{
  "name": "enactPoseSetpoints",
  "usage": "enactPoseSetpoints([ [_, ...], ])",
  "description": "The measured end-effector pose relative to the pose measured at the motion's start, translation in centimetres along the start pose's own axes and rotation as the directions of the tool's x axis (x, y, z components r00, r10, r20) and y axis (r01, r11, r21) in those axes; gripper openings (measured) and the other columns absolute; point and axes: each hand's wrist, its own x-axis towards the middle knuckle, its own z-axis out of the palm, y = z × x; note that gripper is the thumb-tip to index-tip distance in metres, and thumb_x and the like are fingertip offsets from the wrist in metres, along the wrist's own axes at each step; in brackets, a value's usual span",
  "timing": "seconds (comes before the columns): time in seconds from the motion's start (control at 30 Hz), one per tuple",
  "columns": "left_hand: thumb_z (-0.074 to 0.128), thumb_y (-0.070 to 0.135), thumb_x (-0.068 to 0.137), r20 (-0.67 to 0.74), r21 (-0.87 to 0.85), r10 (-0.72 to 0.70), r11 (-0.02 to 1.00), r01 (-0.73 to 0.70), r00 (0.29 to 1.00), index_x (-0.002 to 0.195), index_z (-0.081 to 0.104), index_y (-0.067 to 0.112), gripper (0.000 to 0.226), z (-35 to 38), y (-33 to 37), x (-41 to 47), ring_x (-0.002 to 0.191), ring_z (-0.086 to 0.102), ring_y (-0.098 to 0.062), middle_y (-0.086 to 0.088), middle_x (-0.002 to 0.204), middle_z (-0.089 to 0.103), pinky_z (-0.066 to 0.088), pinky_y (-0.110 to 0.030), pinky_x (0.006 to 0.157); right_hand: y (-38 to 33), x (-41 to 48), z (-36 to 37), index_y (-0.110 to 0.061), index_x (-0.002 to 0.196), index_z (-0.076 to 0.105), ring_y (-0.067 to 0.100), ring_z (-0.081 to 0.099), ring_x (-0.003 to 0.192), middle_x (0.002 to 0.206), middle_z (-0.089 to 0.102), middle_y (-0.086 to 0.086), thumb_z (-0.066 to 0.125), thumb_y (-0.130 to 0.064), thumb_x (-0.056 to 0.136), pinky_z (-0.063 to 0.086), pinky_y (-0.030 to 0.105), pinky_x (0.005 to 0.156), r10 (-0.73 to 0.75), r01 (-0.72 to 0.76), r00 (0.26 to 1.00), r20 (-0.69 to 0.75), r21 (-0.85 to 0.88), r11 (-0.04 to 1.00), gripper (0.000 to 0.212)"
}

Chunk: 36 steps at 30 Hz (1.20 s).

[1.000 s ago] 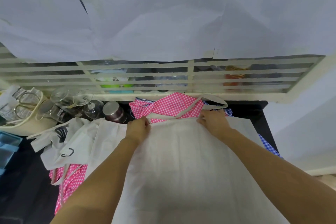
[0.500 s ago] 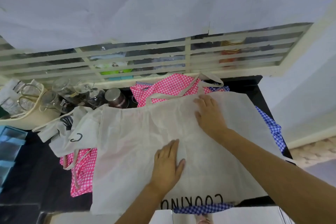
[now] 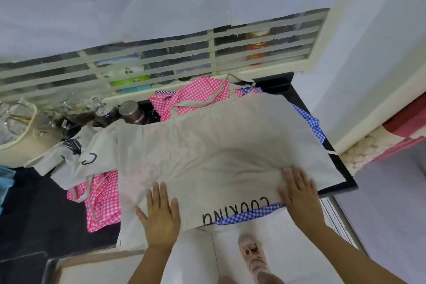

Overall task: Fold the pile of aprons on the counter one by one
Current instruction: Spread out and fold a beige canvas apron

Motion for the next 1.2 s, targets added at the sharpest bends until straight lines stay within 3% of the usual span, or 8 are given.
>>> enactPoseSetpoints([
  [0.13,0.023,0.053,0.087,-0.091,-0.219,-0.069,0.975,0.048,0.993,0.140,0.044,0.004,0.076,-1.7,-1.3,-2.2,0.139,0.033,-0.030,-0.016,0.148,0.039,0.020,-0.052,0.112,1.2,-0.8,-2.4,0.001,0.140,0.037,0.039,0.031,0.136,0.148,0.032,0.024,0.047,-0.025,0.098,0.030,0.051,0.111,0.291,-0.272,0.955,-0.049,0.238,0.932,0.051],
  [0.23,0.056,0.025,0.093,-0.077,-0.600,-0.189,0.793,0.106,0.979,0.107,0.064,0.007,0.024,-3.8,0.4,-5.1,0.090,0.057,-0.016,-0.007,0.102,0.061,0.045,-0.036,0.085,-0.9,-1.1,-4.6,0.004,0.137,0.040,0.036,0.040,0.128,0.143,0.037,0.021,0.058,-0.009,0.091,0.037,0.043,0.103,0.536,-0.437,0.844,0.008,0.590,0.679,0.050],
  [0.33,0.064,0.027,0.091,0.304,-0.825,-0.434,0.325,0.462,0.848,0.078,0.062,0.008,0.022,-4.2,1.9,-6.9,0.059,0.051,-0.014,0.000,0.067,0.057,0.043,-0.029,0.057,-3.3,-1.6,-5.4,0.001,0.106,0.056,0.030,0.050,0.095,0.101,0.052,0.013,0.057,-0.009,0.089,0.045,0.035,0.076,0.719,-0.453,0.678,0.156,0.858,0.242,0.020],
  [0.47,0.066,0.038,0.088,0.784,-0.617,-0.239,-0.401,0.677,0.573,0.073,0.054,0.012,0.032,-3.6,2.0,-7.3,0.042,0.056,-0.012,-0.007,0.067,0.058,0.040,-0.016,0.036,-6.8,-2.7,-4.7,-0.012,0.074,0.049,0.023,0.052,0.072,0.077,0.049,0.008,0.050,-0.012,0.092,0.048,0.036,0.077,0.585,-0.513,0.676,0.449,0.856,-0.064,0.019],
  [0.63,0.067,0.031,0.089,0.778,-0.626,-0.278,-0.408,0.664,0.563,0.068,0.050,0.010,0.034,-3.4,2.4,-6.8,0.054,0.060,-0.016,-0.008,0.060,0.059,0.045,-0.018,0.038,-9.6,-4.9,-4.1,-0.001,0.084,0.051,0.025,0.055,0.074,0.080,0.049,0.015,0.053,-0.009,0.096,0.051,0.037,0.078,0.339,-0.574,0.635,0.695,0.717,-0.396,0.015],
  [0.77,0.064,0.023,0.092,0.798,-0.576,-0.286,-0.620,0.533,0.531,0.100,0.054,0.008,0.020,-4.0,3.9,-7.4,0.076,0.058,-0.019,-0.012,0.095,0.056,0.054,-0.023,0.043,-11.5,-7.0,-3.6,0.007,0.102,0.056,0.033,0.063,0.086,0.095,0.062,0.024,0.055,-0.008,0.095,0.054,0.036,0.074,0.139,-0.715,0.645,0.751,0.658,-0.236,0.017],
  [0.93,0.058,0.015,0.094,0.775,-0.611,-0.306,-0.587,0.531,0.553,0.084,0.054,0.009,0.012,-4.9,5.7,-7.2,0.058,0.047,-0.008,-0.002,0.072,0.049,0.045,-0.012,0.038,-13.2,-7.1,-4.1,0.010,0.117,0.054,0.030,0.065,0.093,0.110,0.063,0.025,0.058,-0.014,0.094,0.057,0.032,0.073,0.059,-0.725,0.663,0.746,0.660,-0.197,0.033],
  [1.2,0.047,-0.002,0.088,0.686,-0.676,-0.221,-0.548,0.494,0.694,0.082,0.055,0.008,0.014,-8.1,6.1,-8.9,0.076,0.058,-0.019,-0.009,0.082,0.059,0.055,-0.026,0.065,-13.5,-5.4,-6.2,0.002,0.137,0.038,0.028,0.061,0.102,0.131,0.055,0.017,0.055,-0.035,0.096,0.046,0.035,0.090,0.080,-0.659,0.573,0.815,0.517,-0.546,0.058],
])
